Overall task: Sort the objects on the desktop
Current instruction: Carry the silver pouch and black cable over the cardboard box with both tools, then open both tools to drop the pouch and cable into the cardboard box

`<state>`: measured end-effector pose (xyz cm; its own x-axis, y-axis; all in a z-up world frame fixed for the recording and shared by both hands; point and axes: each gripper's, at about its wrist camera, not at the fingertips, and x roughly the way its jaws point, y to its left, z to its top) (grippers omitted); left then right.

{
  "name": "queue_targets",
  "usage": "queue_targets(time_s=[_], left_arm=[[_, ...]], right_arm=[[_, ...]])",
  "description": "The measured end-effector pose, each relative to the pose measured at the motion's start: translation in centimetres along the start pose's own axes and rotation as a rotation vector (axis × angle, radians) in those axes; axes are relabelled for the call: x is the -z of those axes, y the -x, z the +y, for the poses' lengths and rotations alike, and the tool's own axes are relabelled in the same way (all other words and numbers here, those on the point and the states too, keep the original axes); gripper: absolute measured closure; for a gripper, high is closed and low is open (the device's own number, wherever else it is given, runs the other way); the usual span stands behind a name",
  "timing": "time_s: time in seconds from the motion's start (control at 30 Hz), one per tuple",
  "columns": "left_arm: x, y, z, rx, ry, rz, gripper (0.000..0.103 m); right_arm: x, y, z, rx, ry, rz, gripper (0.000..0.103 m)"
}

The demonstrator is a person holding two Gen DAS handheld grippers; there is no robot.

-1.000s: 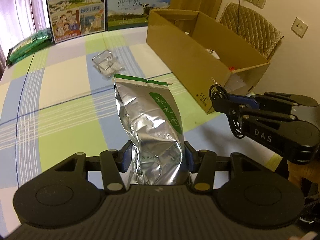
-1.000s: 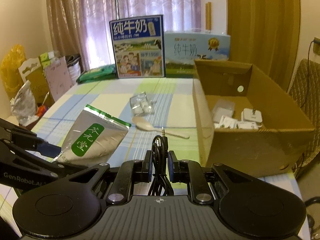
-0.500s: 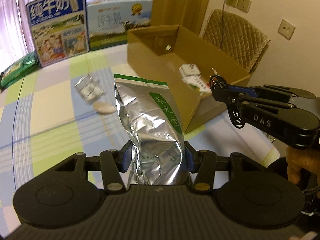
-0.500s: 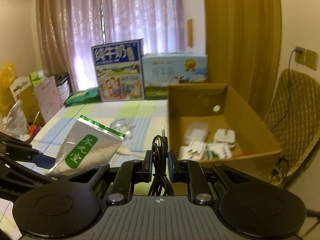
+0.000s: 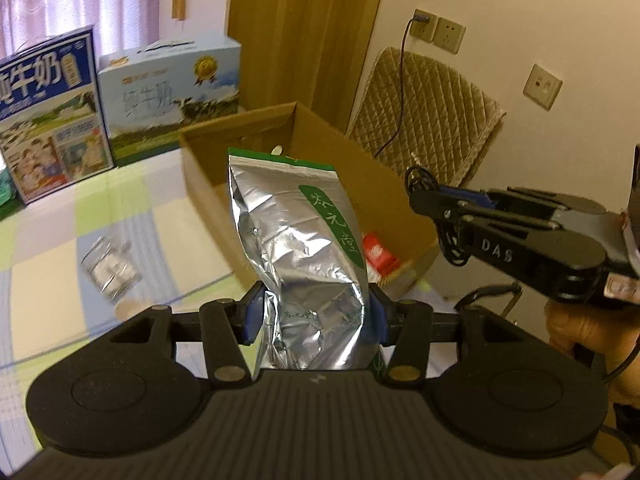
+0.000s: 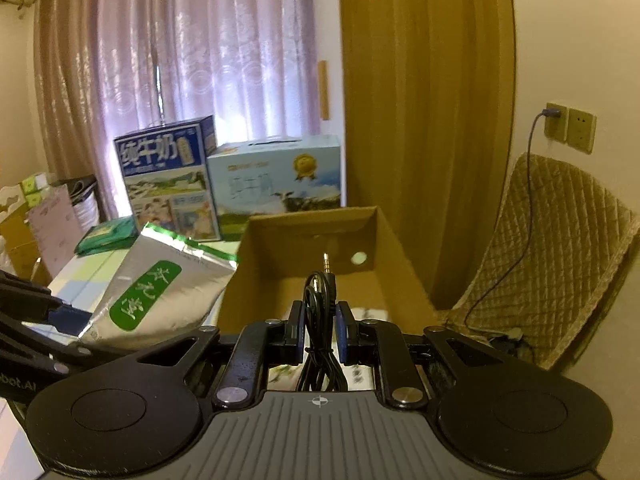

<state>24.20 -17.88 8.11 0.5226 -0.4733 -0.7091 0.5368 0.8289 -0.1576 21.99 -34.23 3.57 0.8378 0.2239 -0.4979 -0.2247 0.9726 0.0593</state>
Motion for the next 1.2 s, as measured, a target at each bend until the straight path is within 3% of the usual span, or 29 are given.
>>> queue_targets(time_s=[0.53,0.97,1.2], left_arm=[[-5.5,-7.2,1.1,-0.018,0.092,-0.007,0.057],[-5.8,-10.9,1.7,-0.019,0.147,-0.003,0.055],[-5.6,-9.5,2.7,-0.044,0.155,-0.046,0.057]], right_arm=[[-1.6,-6.0,-3.9,0.020,-0.005,0.039,0.091],[-1.1,-8.7,-5.3,0.027,-0.025,0.073,0.091],[-0.7,-9.1,-5.4,0.024,-0.030,0.088,0.091]])
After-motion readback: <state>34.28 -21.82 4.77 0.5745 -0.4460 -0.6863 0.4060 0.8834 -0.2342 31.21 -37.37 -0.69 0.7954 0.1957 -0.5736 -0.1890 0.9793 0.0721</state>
